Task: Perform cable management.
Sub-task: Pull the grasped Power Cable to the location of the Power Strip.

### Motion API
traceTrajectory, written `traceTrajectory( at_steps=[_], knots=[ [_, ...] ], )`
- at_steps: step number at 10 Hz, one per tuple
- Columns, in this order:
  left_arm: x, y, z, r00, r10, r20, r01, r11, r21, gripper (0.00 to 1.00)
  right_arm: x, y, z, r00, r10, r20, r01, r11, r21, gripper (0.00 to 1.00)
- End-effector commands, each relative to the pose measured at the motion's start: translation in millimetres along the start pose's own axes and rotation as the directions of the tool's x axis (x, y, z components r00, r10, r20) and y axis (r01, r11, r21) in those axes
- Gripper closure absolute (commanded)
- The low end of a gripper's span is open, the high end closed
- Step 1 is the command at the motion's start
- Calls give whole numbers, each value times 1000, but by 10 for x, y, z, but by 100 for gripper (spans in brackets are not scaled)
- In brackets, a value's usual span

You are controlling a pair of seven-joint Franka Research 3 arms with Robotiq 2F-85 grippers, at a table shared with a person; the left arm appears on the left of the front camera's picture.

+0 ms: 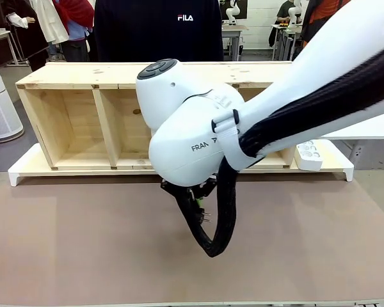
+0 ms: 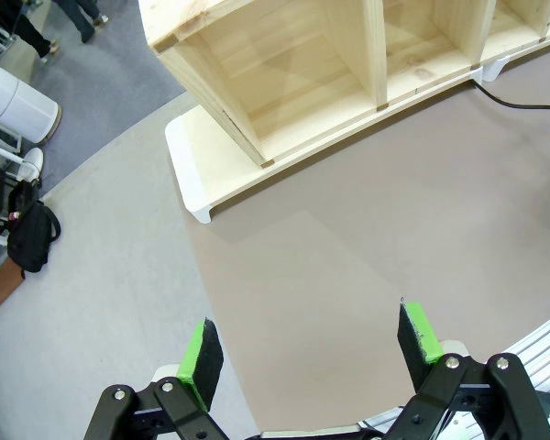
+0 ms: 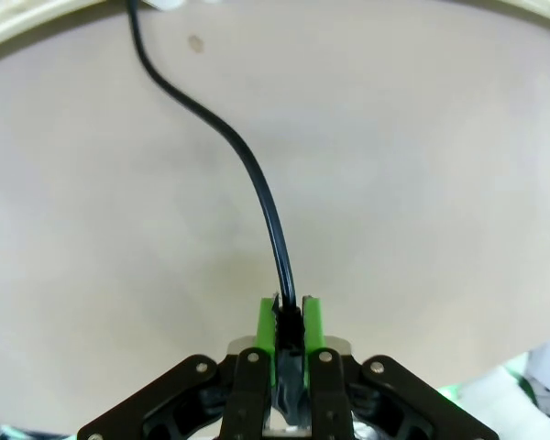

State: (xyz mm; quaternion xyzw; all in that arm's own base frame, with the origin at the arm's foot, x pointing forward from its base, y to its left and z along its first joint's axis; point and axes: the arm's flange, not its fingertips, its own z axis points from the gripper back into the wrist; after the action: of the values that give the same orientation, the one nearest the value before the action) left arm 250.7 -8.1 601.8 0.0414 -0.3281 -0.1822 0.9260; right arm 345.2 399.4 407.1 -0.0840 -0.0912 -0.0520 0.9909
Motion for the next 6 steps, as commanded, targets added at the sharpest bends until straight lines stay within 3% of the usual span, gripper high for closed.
traceTrajectory(
  at_steps=[1, 6],
  knots=[
    [-3, 8, 2, 1000, 2, 1, -2, 1000, -1, 0, -82, -297, 57, 999, 5, 50, -1, 997, -77, 85],
    [-3, 8, 2, 1000, 2, 1, -2, 1000, -1, 0, -112, -871, 101, 999, -6, 53, 11, 995, -95, 85]
  ],
)
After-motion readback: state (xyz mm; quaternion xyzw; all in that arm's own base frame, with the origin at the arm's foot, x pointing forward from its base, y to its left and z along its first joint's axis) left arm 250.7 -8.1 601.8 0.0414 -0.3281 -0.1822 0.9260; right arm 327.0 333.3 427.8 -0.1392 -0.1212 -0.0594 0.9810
